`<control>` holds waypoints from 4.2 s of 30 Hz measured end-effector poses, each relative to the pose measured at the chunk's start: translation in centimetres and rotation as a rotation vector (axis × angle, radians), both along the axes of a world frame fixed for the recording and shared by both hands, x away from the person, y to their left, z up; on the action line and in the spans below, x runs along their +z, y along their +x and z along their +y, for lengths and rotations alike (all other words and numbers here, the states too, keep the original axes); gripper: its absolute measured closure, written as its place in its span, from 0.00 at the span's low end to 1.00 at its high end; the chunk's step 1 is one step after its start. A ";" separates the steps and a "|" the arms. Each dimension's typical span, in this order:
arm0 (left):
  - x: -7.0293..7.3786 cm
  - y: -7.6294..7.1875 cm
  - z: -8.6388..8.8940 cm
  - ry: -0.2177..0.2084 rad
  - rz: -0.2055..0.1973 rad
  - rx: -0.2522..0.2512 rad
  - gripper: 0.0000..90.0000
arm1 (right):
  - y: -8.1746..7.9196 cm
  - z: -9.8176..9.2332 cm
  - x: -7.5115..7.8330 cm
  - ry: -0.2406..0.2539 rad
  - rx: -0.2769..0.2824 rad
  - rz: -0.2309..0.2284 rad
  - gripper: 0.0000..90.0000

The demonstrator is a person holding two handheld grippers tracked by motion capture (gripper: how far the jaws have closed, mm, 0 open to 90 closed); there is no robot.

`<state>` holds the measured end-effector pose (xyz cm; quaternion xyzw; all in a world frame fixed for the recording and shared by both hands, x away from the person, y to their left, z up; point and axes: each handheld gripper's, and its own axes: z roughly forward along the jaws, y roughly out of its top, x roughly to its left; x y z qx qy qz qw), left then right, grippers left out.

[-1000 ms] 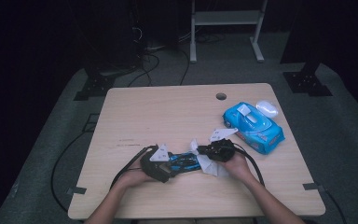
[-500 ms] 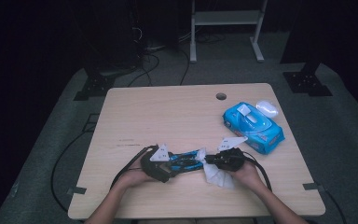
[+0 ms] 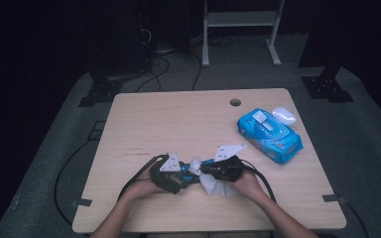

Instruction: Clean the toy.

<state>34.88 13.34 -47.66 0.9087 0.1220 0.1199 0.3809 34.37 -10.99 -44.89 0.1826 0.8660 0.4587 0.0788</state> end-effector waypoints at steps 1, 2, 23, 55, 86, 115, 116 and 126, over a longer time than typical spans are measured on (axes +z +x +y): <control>0.0 0.0 0.0 0.001 -0.001 0.001 0.25 | 0.0 1.0 -0.3 -0.021 0.020 0.007 0.94; 0.0 0.0 0.0 -0.001 0.000 0.001 0.25 | 0.0 1.0 -0.3 -0.021 0.020 0.007 0.94; 0.0 0.0 0.1 -0.001 0.001 0.001 0.25 | 1.3 4.1 0.4 -0.025 0.019 0.021 0.94; 0.0 0.0 0.1 -0.003 -0.001 -0.002 0.25 | 2.8 3.2 -0.1 -0.085 -0.032 0.015 0.94; -0.1 0.0 0.1 -0.009 0.006 0.002 0.25 | -0.1 3.1 -0.4 -0.042 0.067 0.075 0.95; -0.1 0.1 -0.4 -0.016 0.018 -0.004 0.25 | 0.6 2.2 0.2 0.011 0.031 0.066 0.95; -0.1 0.0 -0.5 -0.015 0.021 -0.003 0.25 | 0.7 2.4 0.4 0.013 0.027 0.063 0.95; -0.1 0.5 -1.2 -0.017 0.026 0.002 0.25 | 2.6 3.1 -0.1 0.035 -0.054 0.132 0.95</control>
